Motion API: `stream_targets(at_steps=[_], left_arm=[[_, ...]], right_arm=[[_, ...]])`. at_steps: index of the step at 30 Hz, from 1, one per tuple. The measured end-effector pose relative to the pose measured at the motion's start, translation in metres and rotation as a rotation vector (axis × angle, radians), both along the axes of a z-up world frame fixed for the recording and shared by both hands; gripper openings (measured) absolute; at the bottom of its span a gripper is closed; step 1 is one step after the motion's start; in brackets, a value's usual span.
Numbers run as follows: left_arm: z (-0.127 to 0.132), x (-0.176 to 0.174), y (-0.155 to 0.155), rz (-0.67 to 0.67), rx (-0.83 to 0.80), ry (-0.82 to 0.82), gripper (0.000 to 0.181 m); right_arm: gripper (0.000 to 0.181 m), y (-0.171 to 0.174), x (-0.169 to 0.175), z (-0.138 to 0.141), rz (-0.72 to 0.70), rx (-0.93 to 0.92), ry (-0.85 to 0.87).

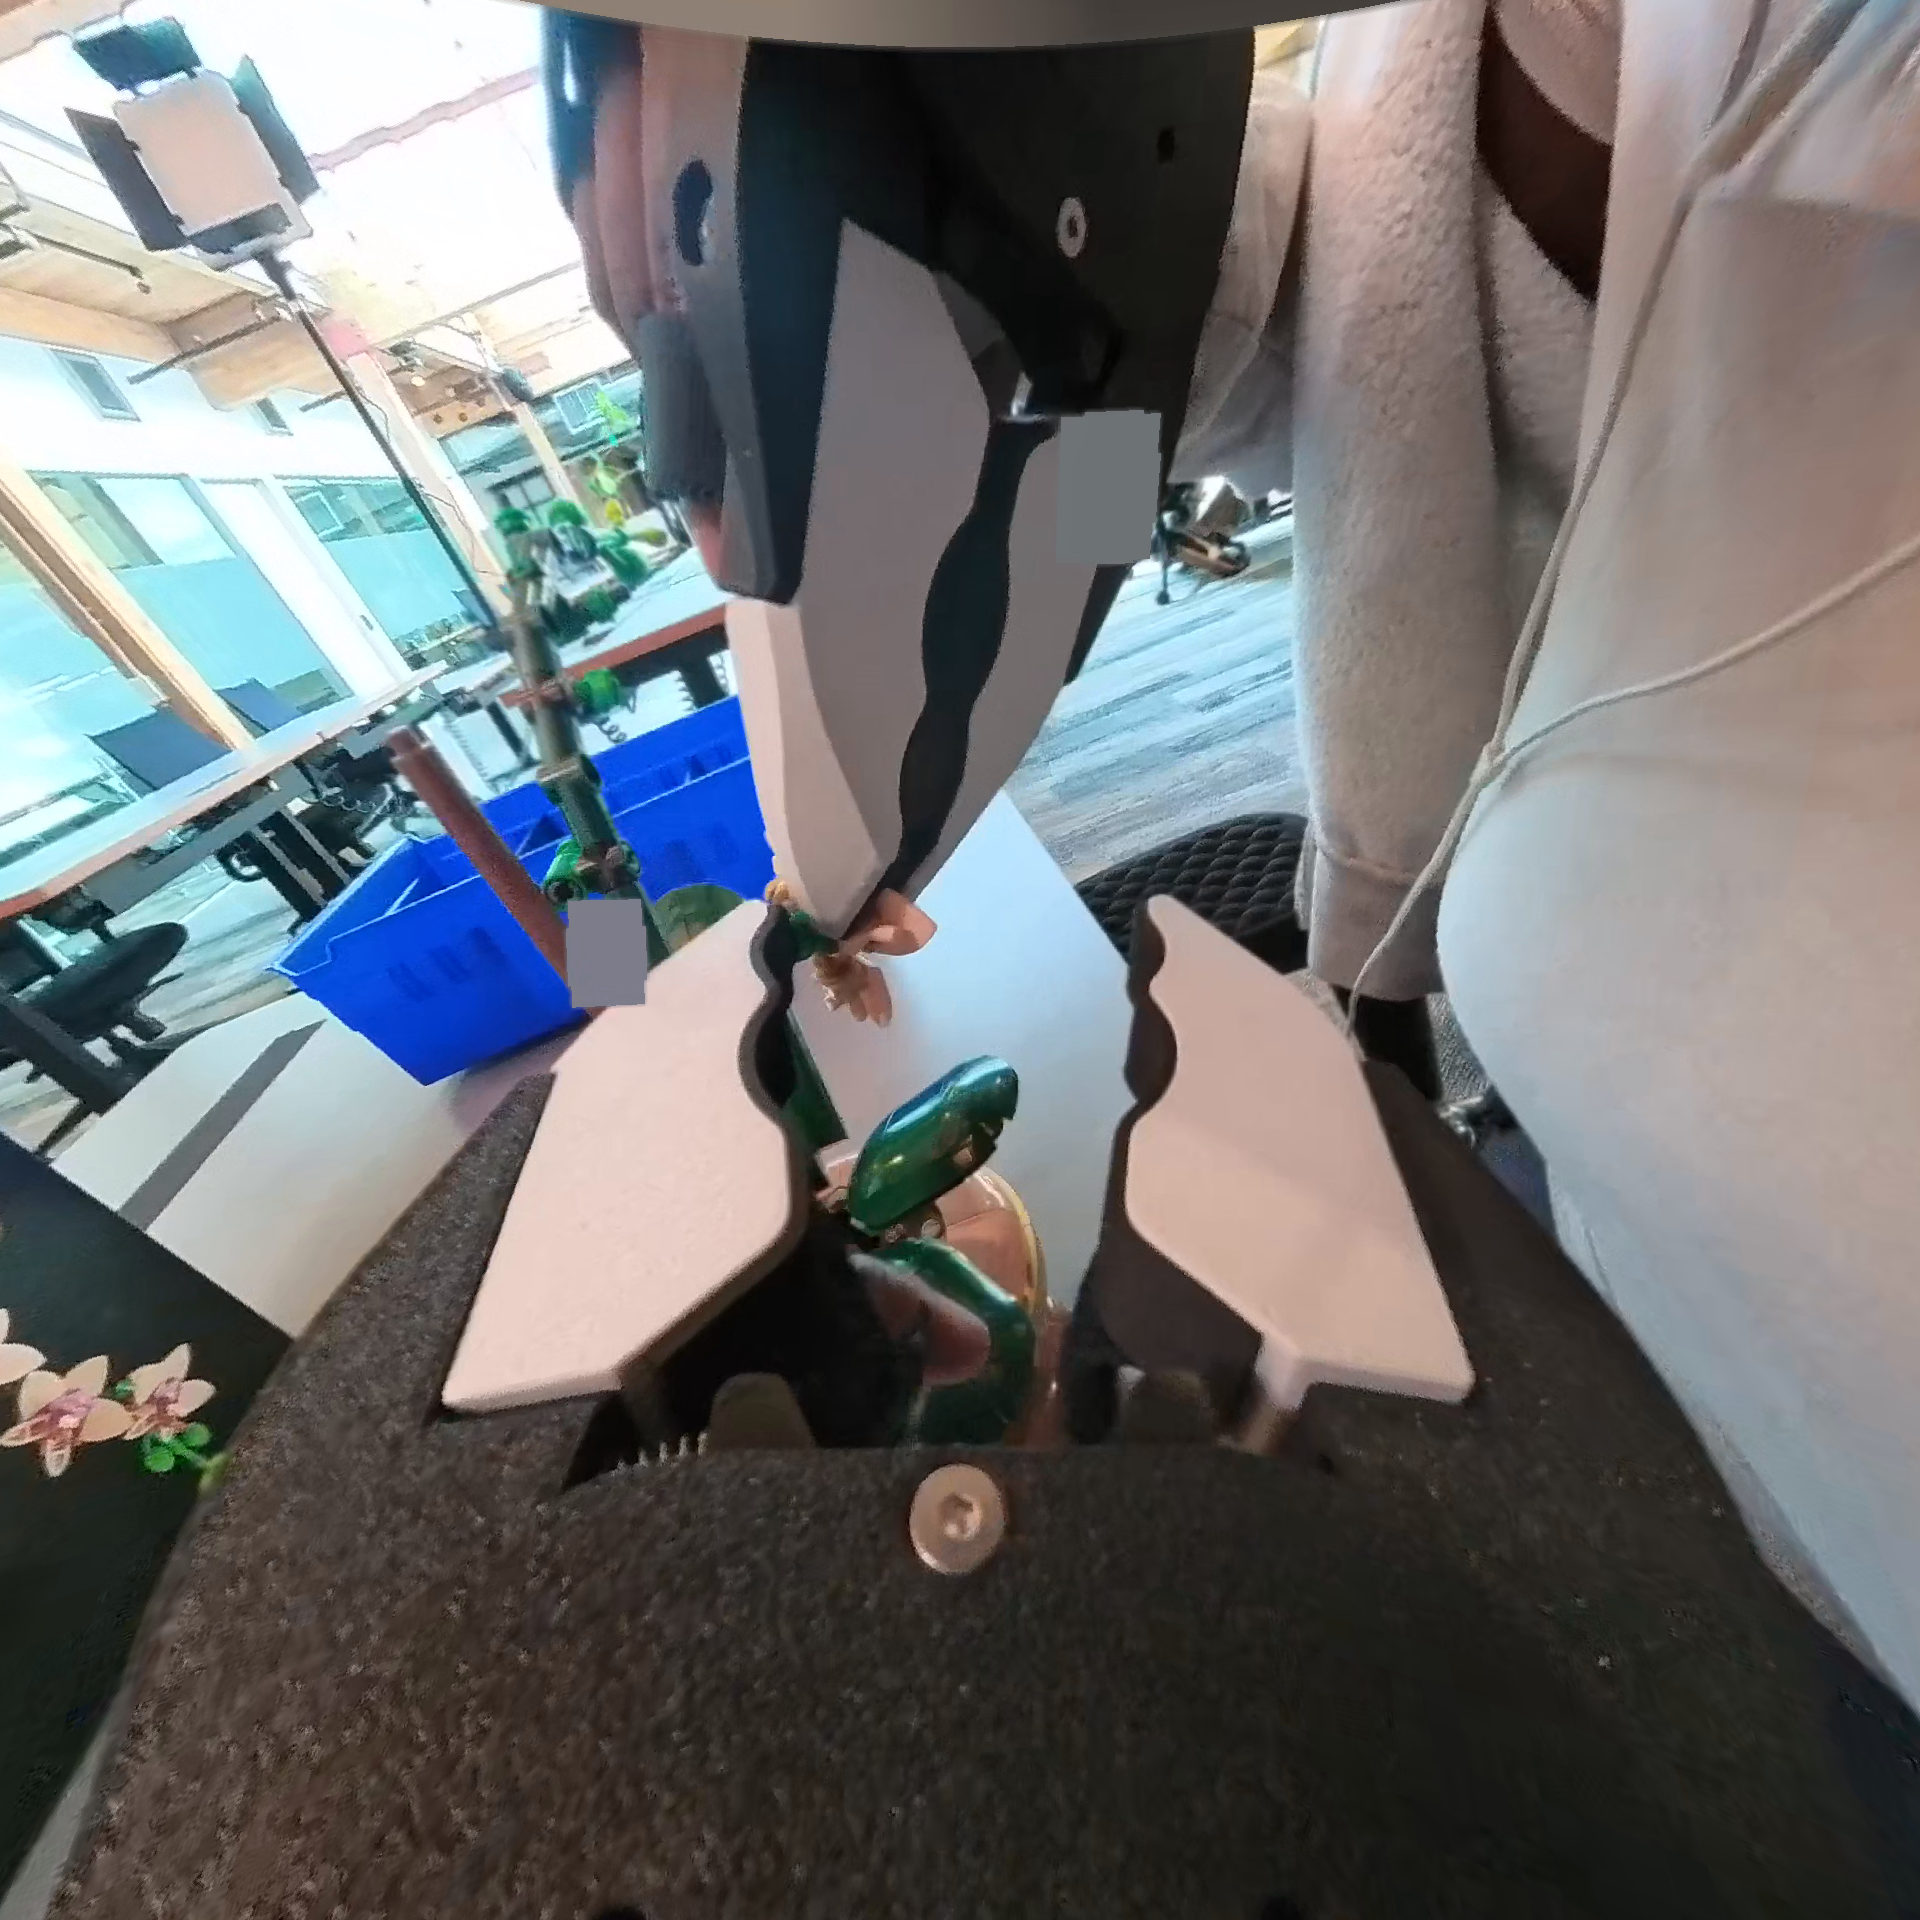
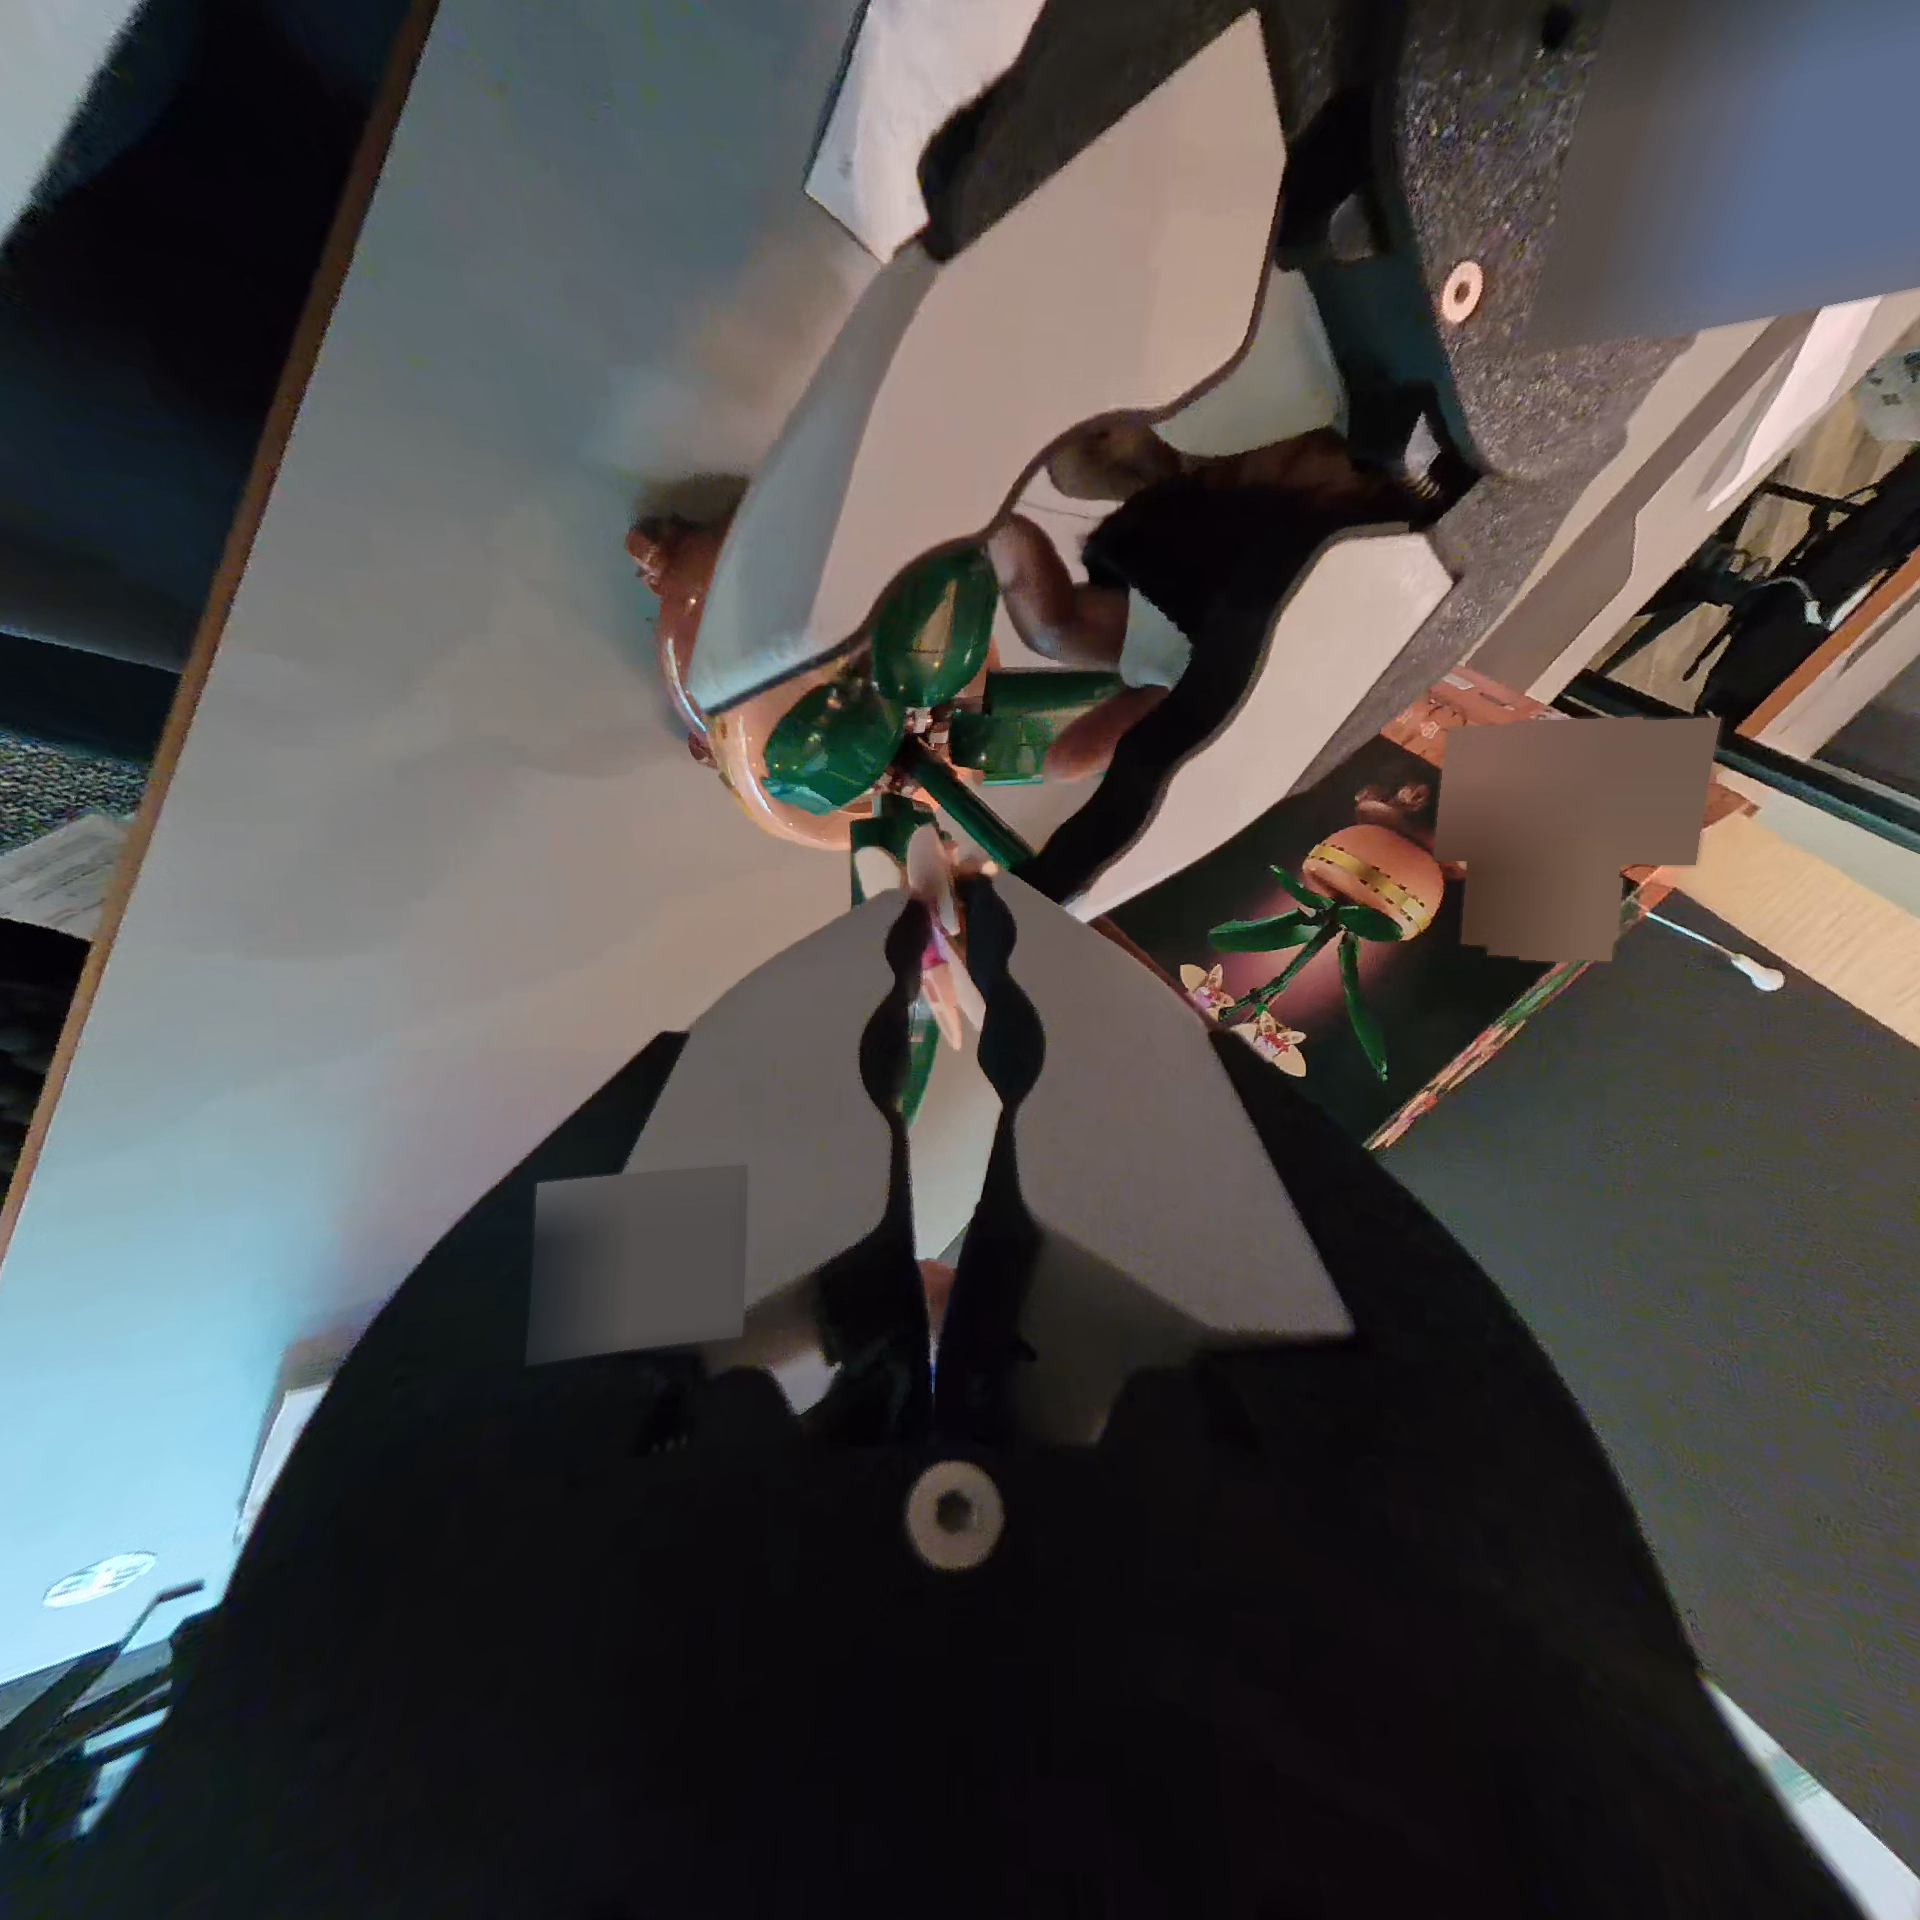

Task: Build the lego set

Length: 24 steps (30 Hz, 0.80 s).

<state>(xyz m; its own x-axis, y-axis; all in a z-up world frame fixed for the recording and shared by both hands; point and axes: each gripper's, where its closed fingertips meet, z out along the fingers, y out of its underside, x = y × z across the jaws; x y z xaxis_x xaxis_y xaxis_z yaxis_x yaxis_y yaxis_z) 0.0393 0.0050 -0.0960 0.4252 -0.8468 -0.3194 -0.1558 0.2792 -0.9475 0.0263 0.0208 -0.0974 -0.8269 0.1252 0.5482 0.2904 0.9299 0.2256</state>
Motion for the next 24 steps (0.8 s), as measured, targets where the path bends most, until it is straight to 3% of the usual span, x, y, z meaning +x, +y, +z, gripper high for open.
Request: stream_targets(at_steps=[1,9,13,24], left_arm=[[0.0,-0.001,0.0,-0.002,0.002,0.009,0.065],[0.008,-0.013,0.005,0.046,0.061,0.032,0.066],[-0.004,-0.014,0.006,0.082,0.051,0.097,0.066],[-0.009,-0.007,-0.003,0.068,0.064,0.103,0.062]], right_arm=[[0.008,0.001,-0.001,0.0,0.0,0.003,0.009],[0.007,0.001,-0.004,0.002,0.001,0.002,0.046],[0.007,0.002,-0.005,0.001,-0.012,-0.009,0.055],[0.007,-0.004,-0.006,0.002,-0.006,-0.023,0.075]])
